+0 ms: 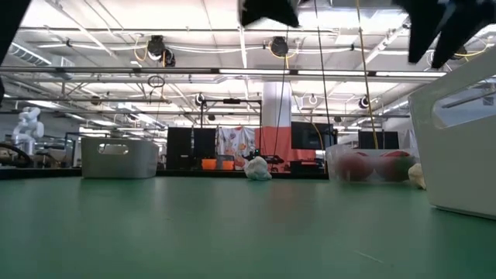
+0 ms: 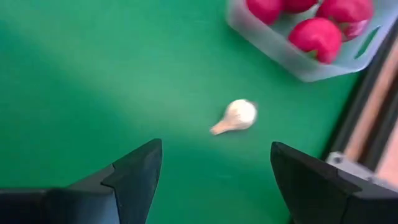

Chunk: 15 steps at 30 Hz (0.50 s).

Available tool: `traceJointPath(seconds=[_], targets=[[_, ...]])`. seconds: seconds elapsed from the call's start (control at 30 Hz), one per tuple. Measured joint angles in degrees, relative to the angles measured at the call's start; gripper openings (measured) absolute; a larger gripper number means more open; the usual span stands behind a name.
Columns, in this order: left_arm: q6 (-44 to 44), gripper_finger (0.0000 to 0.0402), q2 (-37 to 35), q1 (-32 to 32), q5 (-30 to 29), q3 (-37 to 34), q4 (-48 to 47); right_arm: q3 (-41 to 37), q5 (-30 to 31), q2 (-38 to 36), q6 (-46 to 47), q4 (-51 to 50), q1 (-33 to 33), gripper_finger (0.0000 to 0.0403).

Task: Sort produce into baskets
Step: Put the white garlic in the white bin

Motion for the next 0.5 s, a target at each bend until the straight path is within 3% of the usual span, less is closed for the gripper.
traceJointPath(seconds=[0.1, 0.27, 0.5], targets=[[1.93, 0.0182, -4.91, -0.64, -7.71, -0.04, -9.56, -1.68, -4.88, -0.07, -8.38, 1.15, -8.55, 0.029], [1.44, 0.0182, -12.32, -2.29, -13.95, -2.7, -14.85, -8.6, -9.67, -3.33, -18.6, 10.04, -20.83, 0.029], [-7.24, 0.0182, -25.25, -6.08, -19.85, -21.36, -14.44, -19.22, -10.87, -7.35, -22.7, 19.03, -28.89, 0.029]])
